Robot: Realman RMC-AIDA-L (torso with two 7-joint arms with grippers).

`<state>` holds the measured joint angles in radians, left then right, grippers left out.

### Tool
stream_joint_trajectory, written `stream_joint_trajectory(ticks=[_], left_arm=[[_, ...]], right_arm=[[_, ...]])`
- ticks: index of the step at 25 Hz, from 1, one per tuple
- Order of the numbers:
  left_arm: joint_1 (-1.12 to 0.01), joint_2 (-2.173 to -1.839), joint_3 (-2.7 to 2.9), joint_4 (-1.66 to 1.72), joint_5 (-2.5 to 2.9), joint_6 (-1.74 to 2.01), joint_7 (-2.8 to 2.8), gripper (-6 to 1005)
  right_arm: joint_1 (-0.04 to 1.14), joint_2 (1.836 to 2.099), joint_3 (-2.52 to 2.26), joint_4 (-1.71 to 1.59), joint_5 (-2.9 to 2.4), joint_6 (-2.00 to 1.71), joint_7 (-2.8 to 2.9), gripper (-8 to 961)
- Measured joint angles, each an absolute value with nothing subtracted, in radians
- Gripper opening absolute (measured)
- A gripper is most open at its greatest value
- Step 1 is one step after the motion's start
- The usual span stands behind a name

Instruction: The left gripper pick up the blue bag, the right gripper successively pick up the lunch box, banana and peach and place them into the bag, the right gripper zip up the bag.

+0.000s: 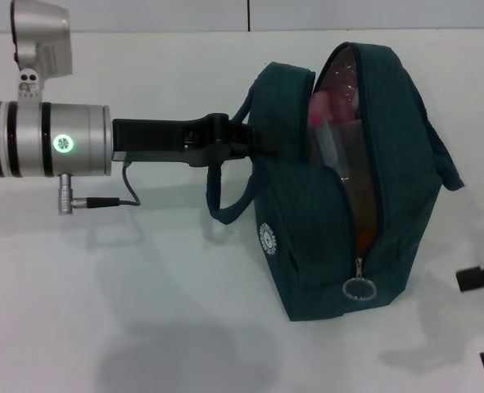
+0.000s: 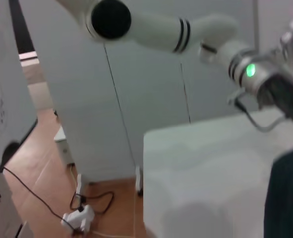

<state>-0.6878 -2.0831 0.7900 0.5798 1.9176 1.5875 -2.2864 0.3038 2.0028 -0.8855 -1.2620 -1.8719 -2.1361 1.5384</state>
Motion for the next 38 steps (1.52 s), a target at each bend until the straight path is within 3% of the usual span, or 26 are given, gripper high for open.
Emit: stream_joint_trajectory(ticks=[14, 38], left_arm=[[-0.688, -2.083, 0.79, 0.58, 1.915, 1.588, -2.284, 45], [-0.695, -2.083, 0.795, 0.58, 1.914, 1.588, -2.284, 58]], right_arm=[[0.368, 2.01, -0.889, -0.818, -1.963, -1.921, 1.285, 744], [0.476, 2.022, -0.893, -0.564, -1.957, -1.772, 1.16, 712]])
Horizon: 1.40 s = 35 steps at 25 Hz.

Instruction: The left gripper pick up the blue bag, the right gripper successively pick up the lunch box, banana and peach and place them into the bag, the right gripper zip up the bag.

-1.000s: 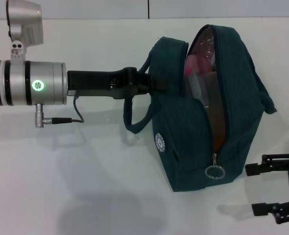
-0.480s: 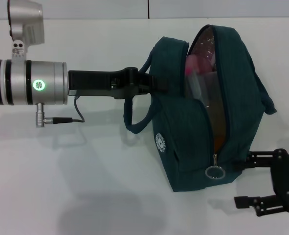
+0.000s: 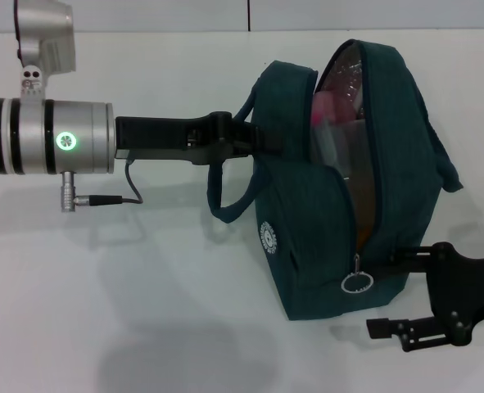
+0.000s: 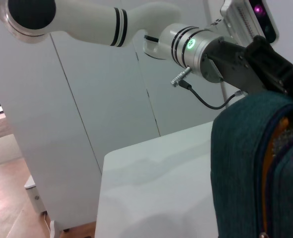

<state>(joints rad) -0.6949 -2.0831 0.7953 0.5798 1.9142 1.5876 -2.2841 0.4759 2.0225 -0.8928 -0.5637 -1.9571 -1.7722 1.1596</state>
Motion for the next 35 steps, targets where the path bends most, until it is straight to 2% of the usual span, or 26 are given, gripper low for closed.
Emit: stream_joint_trajectory(ticks=[7, 13, 19, 27, 35], left_arm=[[-0.695, -2.083, 0.793, 0.58, 1.914, 1.588, -2.275, 61], [-0.695, -2.083, 0.792, 0.58, 1.914, 1.588, -2.275, 65], [-0.695, -2.083, 0.791, 0.58, 1.914, 1.588, -2.272, 68], [-0.69, -2.083, 0.791, 0.58, 1.914, 1.588, -2.261, 72], [-0.671, -2.084, 0.768, 0.562, 1.895, 1.585, -2.226, 76]], right_arm=[[0.498, 2.023, -0.893, -0.525, -1.956, -1.74, 1.159, 702], [0.504, 2.025, -0.893, -0.511, -1.956, -1.703, 1.166, 495], [0.506, 2.025, -0.893, -0.505, -1.942, -1.684, 1.167, 249], [0.506, 2.024, -0.893, -0.505, -1.934, -1.687, 1.164, 32], [0.483, 2.017, -0.887, -0.557, -1.907, -1.738, 1.161, 7]])
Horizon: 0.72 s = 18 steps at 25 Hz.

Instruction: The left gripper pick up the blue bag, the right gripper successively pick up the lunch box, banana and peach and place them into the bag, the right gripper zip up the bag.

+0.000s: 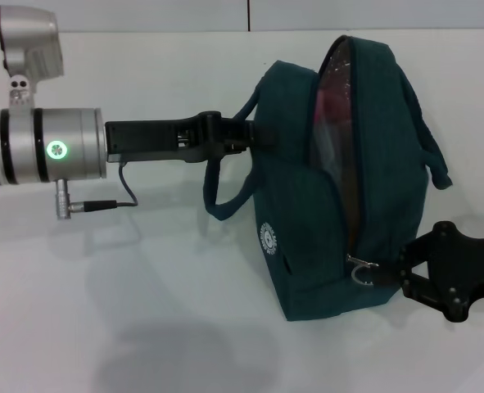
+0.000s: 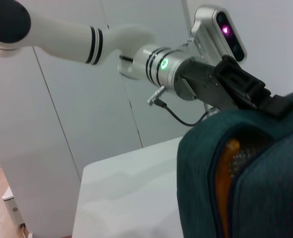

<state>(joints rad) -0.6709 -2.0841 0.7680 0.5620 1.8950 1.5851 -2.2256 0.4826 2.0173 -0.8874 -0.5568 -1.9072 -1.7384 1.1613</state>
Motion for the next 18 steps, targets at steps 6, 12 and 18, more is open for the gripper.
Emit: stream_joint_trajectory(ticks=[6, 12, 18], left_arm=[[-0.634, -2.083, 0.765, 0.525, 1.814, 1.585, -2.069, 79], [-0.6, -2.082, 0.765, 0.525, 1.771, 1.582, -1.996, 312], [-0.579, -2.082, 0.765, 0.525, 1.739, 1.578, -1.968, 694]], right_arm=[[0.467, 2.017, -0.884, -0.585, -1.891, -1.762, 1.161, 7], [0.458, 2.015, -0.882, -0.623, -1.831, -1.804, 1.167, 7], [0.454, 2.013, -0.881, -0.664, -1.827, -1.822, 1.201, 7]])
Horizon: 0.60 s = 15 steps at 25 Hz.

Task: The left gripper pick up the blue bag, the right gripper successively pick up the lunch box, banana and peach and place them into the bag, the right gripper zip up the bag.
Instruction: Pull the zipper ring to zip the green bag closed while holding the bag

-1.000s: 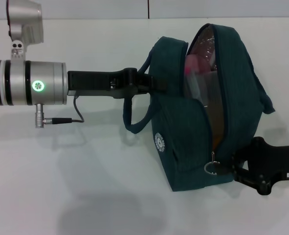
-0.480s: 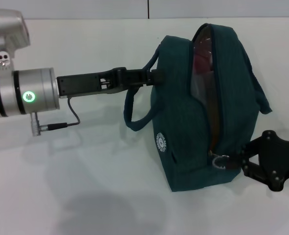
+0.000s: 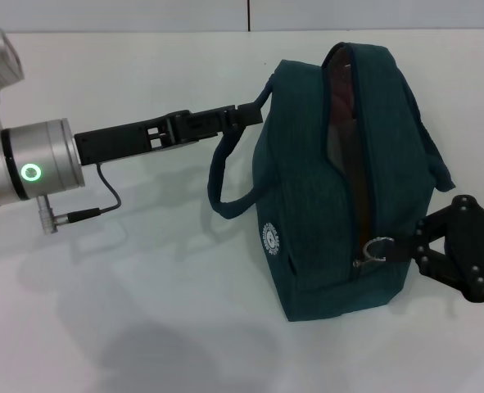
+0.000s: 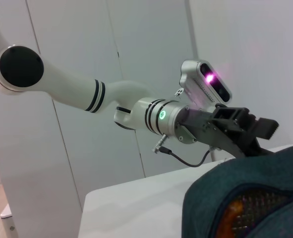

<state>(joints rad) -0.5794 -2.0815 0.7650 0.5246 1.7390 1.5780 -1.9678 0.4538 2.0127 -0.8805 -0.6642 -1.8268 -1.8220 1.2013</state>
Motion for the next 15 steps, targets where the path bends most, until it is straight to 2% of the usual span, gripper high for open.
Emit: stream_joint_trajectory(ticks=[2, 15], left_arm=[[-0.579, -2.082, 0.764, 0.525, 1.737, 1.577, -1.964, 788], [-0.539, -2.082, 0.764, 0.534, 1.697, 1.582, -1.825, 894]], right_arm=[[0.446, 2.011, -0.88, -0.679, -1.825, -1.822, 1.206, 7], [0.445, 2.016, -0.891, -0.708, -1.621, -1.856, 1.207, 7]])
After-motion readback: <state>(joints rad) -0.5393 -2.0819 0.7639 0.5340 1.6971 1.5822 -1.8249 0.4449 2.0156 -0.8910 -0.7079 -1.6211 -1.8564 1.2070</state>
